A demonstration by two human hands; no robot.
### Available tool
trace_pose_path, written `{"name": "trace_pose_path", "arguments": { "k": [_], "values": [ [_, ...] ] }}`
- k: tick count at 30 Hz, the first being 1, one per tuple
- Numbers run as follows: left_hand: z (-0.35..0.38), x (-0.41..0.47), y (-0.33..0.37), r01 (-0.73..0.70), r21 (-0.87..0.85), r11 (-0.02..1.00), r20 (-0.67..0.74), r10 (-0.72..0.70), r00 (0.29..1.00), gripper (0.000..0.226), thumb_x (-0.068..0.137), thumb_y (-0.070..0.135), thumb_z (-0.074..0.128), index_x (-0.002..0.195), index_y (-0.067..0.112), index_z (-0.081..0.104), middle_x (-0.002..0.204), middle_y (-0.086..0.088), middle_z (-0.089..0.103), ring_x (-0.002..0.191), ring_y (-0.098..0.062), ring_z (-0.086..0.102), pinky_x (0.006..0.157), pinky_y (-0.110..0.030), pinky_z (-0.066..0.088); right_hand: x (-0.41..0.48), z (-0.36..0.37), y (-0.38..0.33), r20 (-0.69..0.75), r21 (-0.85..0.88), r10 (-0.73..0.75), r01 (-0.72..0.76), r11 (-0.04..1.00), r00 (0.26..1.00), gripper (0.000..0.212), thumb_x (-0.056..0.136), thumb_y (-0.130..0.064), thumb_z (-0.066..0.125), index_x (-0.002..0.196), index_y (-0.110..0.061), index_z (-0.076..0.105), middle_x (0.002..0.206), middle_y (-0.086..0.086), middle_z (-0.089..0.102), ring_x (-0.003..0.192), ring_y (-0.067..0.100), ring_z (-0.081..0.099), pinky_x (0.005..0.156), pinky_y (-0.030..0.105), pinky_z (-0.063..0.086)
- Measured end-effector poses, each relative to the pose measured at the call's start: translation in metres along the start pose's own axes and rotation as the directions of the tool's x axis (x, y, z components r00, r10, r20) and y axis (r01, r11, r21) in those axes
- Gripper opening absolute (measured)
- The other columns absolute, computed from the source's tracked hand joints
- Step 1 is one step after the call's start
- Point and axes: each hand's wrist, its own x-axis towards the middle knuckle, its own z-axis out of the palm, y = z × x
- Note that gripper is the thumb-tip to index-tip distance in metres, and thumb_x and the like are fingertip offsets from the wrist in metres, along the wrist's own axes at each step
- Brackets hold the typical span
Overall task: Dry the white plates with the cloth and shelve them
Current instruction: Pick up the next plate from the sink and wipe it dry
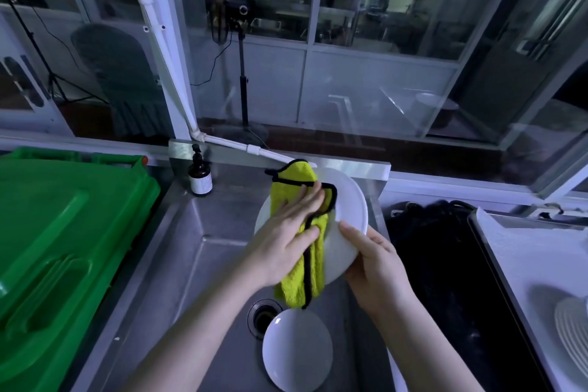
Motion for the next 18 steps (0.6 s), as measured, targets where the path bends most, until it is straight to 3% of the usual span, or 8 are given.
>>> {"name": "trace_pose_path", "arguments": {
  "k": [4,8,10,13,18],
  "values": [
    [-0.001,-0.011,-0.01,0.072,-0.02,0.997,-0.113,-0.074,0.991,0.055,0.101,0.007,0.049,0.151,0.018,0.028,0.159,0.011,0.013,0.151,-0.009,0.006,0.123,-0.039,0.013,0.002,-0.004,-0.011,-0.036,0.015,-0.065,0.065,0.998,0.997,0.02,0.076,-0.016,0.069,0.09,-0.006,0.08,0.098,0.022,0.074,0.084,0.028,0.072,0.072,0.038,0.059],
    [0.023,-0.033,0.002,-0.063,0.163,0.985,-0.079,0.077,0.994,0.054,0.101,0.024,0.044,0.153,0.022,0.027,0.161,0.015,0.014,0.15,-0.003,0.007,0.123,-0.028,0.008,0.005,-0.008,-0.019,-0.058,0.06,-0.09,0.093,0.994,0.994,0.027,0.079,-0.016,0.067,0.1,-0.002,0.076,0.101,0.021,0.075,0.085,0.026,0.074,0.071,0.032,0.062],
    [0.028,-0.027,0.01,-0.096,0.144,0.985,-0.048,0.104,0.993,0.055,0.101,0.029,0.04,0.153,0.026,0.023,0.161,0.017,0.013,0.149,0.0,0.006,0.122,-0.024,0.003,0.002,-0.006,-0.011,-0.054,0.058,-0.053,0.056,0.997,0.997,0.03,0.08,-0.015,0.066,0.105,-0.001,0.074,0.104,0.022,0.074,0.088,0.028,0.074,0.073,0.033,0.062],
    [0.013,-0.003,0.003,-0.005,0.041,0.999,-0.059,0.008,0.998,0.054,0.103,0.02,0.045,0.152,0.026,0.023,0.158,0.02,0.009,0.149,0.0,0.004,0.124,-0.032,0.003,-0.005,-0.005,0.002,-0.028,0.043,0.015,-0.014,0.999,1.0,0.034,0.08,-0.016,0.067,0.109,0.002,0.073,0.107,0.025,0.073,0.09,0.032,0.073,0.077,0.037,0.06],
    [0.0,-0.005,-0.015,0.091,0.009,0.996,-0.101,-0.089,0.991,0.053,0.102,0.009,0.048,0.151,0.018,0.03,0.157,0.016,0.011,0.15,-0.007,0.005,0.123,-0.039,0.01,-0.005,-0.007,-0.01,-0.059,0.025,-0.046,0.048,0.999,0.997,0.02,0.074,-0.016,0.07,0.088,-0.004,0.08,0.098,0.022,0.075,0.084,0.028,0.073,0.072,0.033,0.06]
  ]
}}
